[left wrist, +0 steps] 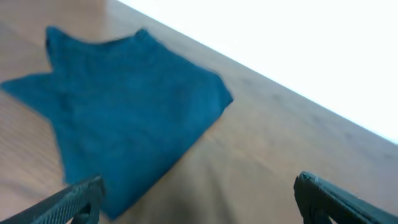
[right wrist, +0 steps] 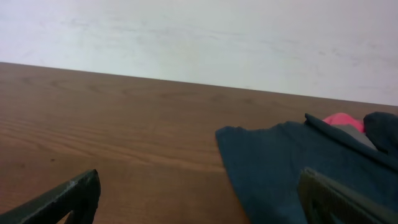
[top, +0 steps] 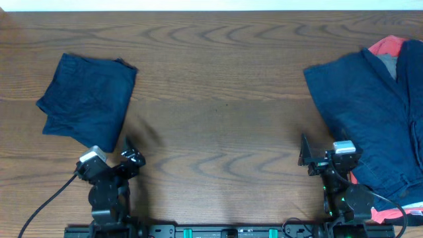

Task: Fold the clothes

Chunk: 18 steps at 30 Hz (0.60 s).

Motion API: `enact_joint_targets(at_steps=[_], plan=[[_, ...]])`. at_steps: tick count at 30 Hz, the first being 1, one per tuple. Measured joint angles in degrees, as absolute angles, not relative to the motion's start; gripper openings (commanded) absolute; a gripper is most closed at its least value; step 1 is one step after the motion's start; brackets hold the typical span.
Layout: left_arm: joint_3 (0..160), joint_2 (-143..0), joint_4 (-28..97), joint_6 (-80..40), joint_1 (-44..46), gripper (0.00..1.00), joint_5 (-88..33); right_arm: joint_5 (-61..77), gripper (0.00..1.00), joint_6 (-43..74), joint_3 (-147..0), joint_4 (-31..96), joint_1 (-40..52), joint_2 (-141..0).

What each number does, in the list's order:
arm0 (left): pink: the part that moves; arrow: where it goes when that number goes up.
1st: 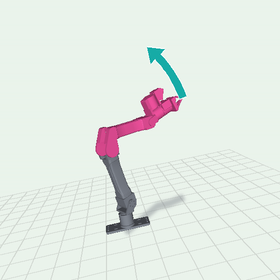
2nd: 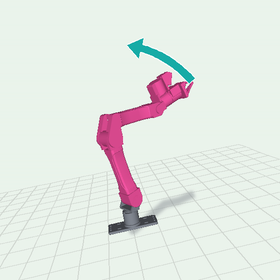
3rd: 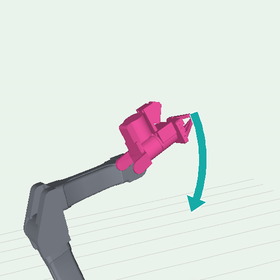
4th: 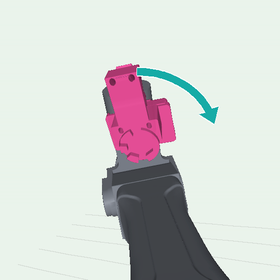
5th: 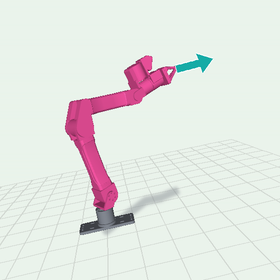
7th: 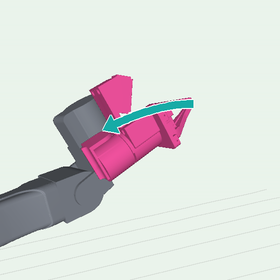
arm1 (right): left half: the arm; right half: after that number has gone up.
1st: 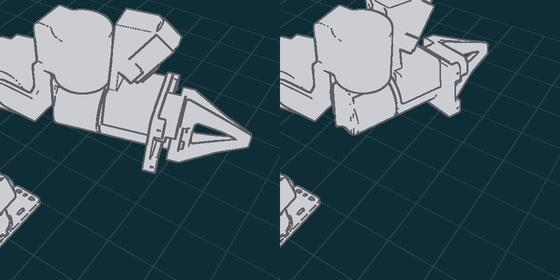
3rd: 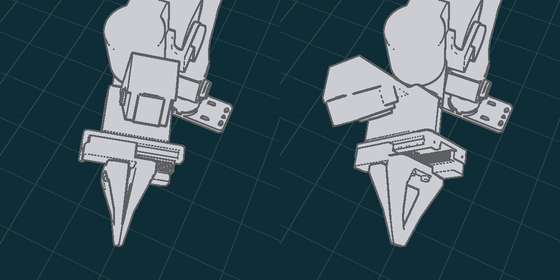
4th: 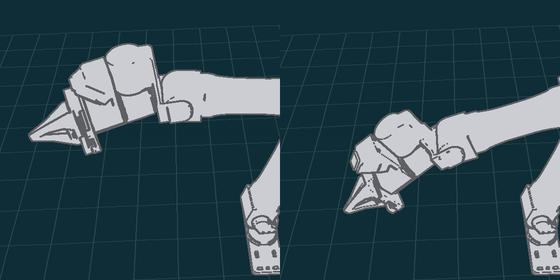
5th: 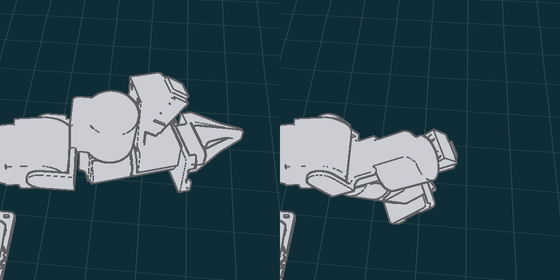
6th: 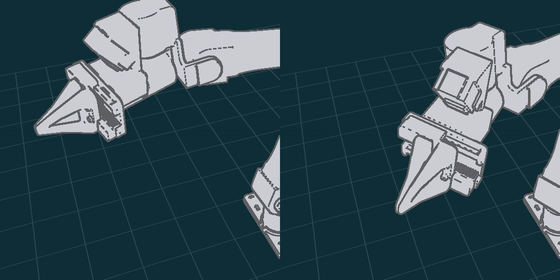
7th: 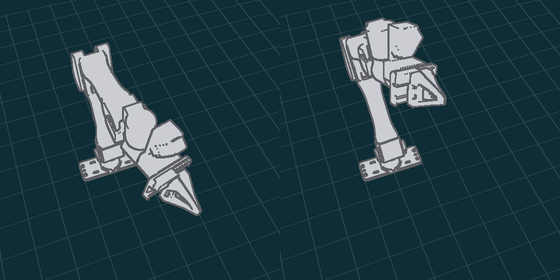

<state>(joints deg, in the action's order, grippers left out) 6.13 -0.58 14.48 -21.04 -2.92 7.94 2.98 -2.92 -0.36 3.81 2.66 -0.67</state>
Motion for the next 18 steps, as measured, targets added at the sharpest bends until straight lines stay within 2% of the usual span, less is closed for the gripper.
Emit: enact_joint_targets(at_steps=[3, 14, 18], plan=[[4.91, -0.56, 10.26, -20.99, -2.92, 0.98, 7.92, 2.98, 0.99, -2.90, -0.36, 3.84, 2.66, -0.67], [4.69, -0.56, 9.54, -20.99, -2.92, 0.98, 7.94, 2.98, 0.99, -2.90, -0.36, 3.81, 2.66, -0.67], [2.50, -0.56, 3.33, -21.04, -2.92, 0.98, 7.88, 2.98, 0.99, -2.90, -0.36, 3.81, 2.66, -0.67]])
